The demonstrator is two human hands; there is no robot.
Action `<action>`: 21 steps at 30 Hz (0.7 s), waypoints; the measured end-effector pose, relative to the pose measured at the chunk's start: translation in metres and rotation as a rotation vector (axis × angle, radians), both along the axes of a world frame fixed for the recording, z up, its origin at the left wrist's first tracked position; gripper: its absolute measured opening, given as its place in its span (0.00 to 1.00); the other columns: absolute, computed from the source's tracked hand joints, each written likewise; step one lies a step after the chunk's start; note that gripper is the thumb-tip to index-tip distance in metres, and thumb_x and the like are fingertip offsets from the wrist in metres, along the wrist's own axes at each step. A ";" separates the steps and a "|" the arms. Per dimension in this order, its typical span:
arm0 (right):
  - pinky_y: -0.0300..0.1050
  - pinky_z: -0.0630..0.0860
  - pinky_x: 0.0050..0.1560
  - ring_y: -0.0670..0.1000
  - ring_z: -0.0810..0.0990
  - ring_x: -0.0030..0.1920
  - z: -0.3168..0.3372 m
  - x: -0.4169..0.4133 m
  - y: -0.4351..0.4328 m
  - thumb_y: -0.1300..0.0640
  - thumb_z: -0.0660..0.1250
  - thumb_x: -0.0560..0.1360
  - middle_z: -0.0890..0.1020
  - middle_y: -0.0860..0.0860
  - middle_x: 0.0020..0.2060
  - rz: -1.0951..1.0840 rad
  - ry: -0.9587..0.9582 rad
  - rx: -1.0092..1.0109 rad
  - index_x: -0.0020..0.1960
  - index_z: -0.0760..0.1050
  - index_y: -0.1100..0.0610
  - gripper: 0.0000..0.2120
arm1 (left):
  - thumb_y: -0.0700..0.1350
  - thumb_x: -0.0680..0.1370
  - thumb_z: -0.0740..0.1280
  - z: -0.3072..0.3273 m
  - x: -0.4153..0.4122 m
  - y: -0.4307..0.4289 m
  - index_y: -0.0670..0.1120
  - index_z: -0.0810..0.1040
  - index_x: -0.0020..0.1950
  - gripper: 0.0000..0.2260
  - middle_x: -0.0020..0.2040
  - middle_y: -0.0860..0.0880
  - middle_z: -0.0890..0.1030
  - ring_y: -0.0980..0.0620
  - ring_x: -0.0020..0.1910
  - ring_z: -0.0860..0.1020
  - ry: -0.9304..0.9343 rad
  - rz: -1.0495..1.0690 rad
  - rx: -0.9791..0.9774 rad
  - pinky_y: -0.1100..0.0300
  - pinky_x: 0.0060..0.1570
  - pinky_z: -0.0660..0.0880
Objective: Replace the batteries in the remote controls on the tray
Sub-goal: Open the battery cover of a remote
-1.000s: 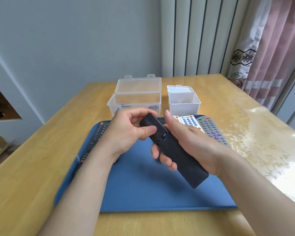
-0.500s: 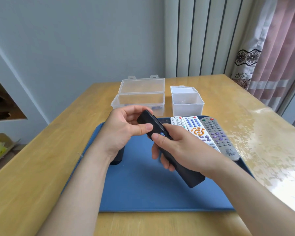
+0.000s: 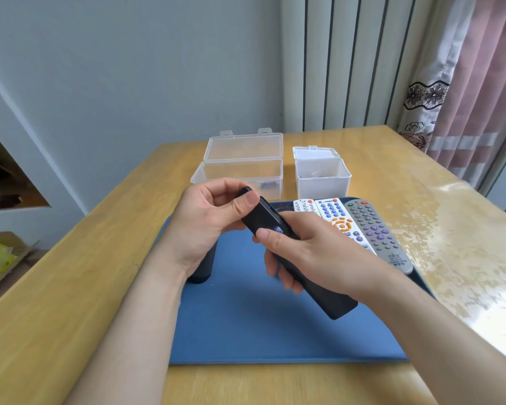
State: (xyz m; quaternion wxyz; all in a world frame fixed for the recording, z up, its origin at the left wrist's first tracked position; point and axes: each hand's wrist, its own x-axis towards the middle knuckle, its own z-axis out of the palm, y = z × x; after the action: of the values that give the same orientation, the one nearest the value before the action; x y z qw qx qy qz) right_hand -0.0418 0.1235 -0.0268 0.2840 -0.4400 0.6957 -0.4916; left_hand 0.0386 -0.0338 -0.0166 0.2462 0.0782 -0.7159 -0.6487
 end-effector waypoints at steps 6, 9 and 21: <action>0.48 0.76 0.30 0.55 0.79 0.27 -0.001 0.000 0.000 0.49 0.59 0.82 0.79 0.56 0.32 -0.016 -0.049 0.004 0.52 0.73 0.62 0.15 | 0.48 0.70 0.72 -0.002 -0.003 0.002 0.51 0.83 0.40 0.02 0.38 0.48 0.84 0.46 0.39 0.79 0.029 0.064 0.002 0.46 0.48 0.75; 0.47 0.75 0.30 0.55 0.78 0.27 0.000 0.000 0.000 0.49 0.60 0.82 0.79 0.56 0.32 -0.004 -0.074 0.001 0.52 0.73 0.63 0.16 | 0.45 0.69 0.74 -0.001 -0.002 0.001 0.49 0.83 0.41 0.03 0.38 0.47 0.84 0.47 0.38 0.80 0.027 0.039 -0.026 0.50 0.45 0.77; 0.45 0.74 0.27 0.53 0.78 0.26 -0.002 -0.001 -0.002 0.51 0.60 0.82 0.79 0.53 0.29 -0.044 -0.019 0.007 0.51 0.71 0.63 0.14 | 0.50 0.68 0.71 -0.002 -0.004 0.005 0.44 0.80 0.46 0.12 0.38 0.48 0.85 0.50 0.37 0.81 -0.013 0.089 -0.095 0.51 0.42 0.78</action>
State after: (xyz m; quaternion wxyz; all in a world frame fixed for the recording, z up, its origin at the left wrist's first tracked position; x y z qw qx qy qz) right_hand -0.0426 0.1220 -0.0289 0.2812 -0.4189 0.7042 -0.4995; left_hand 0.0344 -0.0285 -0.0186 0.2738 0.1025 -0.7432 -0.6018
